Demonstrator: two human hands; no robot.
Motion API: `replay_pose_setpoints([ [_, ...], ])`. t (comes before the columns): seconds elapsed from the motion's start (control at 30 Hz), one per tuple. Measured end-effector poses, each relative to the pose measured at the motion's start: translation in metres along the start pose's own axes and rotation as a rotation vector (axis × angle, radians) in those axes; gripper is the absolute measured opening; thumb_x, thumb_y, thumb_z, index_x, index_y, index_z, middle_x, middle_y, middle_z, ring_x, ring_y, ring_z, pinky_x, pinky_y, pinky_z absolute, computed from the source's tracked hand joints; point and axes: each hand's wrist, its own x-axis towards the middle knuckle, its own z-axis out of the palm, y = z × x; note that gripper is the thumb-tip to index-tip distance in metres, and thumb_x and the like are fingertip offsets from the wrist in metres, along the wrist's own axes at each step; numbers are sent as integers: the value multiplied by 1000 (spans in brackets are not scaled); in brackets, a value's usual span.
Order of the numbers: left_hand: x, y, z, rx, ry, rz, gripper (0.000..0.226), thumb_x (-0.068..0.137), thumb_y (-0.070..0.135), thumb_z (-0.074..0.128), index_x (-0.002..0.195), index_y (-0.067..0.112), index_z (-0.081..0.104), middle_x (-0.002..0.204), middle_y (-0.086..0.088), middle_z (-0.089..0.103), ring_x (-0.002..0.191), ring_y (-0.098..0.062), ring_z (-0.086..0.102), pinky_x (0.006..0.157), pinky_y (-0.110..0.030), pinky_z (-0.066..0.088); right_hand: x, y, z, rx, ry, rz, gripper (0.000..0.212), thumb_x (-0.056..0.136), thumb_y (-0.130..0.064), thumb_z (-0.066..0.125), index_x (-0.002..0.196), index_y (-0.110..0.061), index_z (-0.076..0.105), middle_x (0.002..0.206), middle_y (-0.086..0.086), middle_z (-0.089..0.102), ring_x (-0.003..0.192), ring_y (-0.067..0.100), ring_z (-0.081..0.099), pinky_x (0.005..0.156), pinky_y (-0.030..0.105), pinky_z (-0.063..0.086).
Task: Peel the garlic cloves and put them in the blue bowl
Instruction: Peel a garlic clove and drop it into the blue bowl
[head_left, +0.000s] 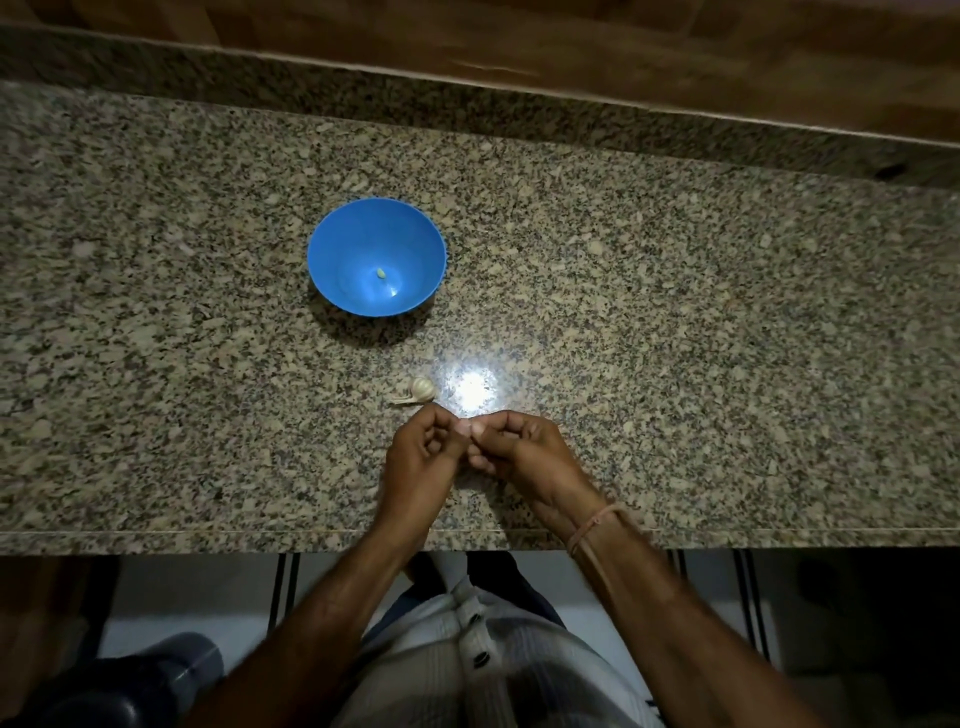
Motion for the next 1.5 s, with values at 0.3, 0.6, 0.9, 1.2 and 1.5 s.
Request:
replay_pose_setpoints([
  [0.3,2,9,-1,262,32,149,23,102,28,63,80,23,61,75,4,69,70,-15,66,67,-42,57,-5,4,12,-411,34,-151,44,110,-38,50,72,-19,60,62,-13,59,58,3,53,60,21,44],
  [0.6,3,22,7,-179,-154,-347,30,112,24,42,84,20,52,61,4,41,43,-5,32,38,-18,21,0,18,14,-784,194,-614,35,110,-26,53,76,-24,56,61,-11,52,56,3,49,55,14,32],
  [0.9,3,12,12,27,-82,-223,33,112,27,42,86,14,59,64,8,56,51,-8,50,45,-23,37,11,16,7,-884,183,-521,41,109,-36,50,70,-22,56,60,-10,52,56,8,47,56,22,35],
  [1.2,15,18,9,-467,-143,-767,43,110,27,43,68,19,41,49,6,33,34,-4,27,30,-16,17,9,22,4,-1200,207,-668,38,108,-46,41,74,-30,51,62,-9,53,56,9,46,57,29,28],
  [1.5,9,-8,9,521,-8,158,40,109,42,34,92,18,62,77,-1,66,72,-21,66,64,-45,53,4,1,11,-357,23,-46,53,108,-36,56,58,-20,46,50,-8,42,46,8,38,51,23,36],
])
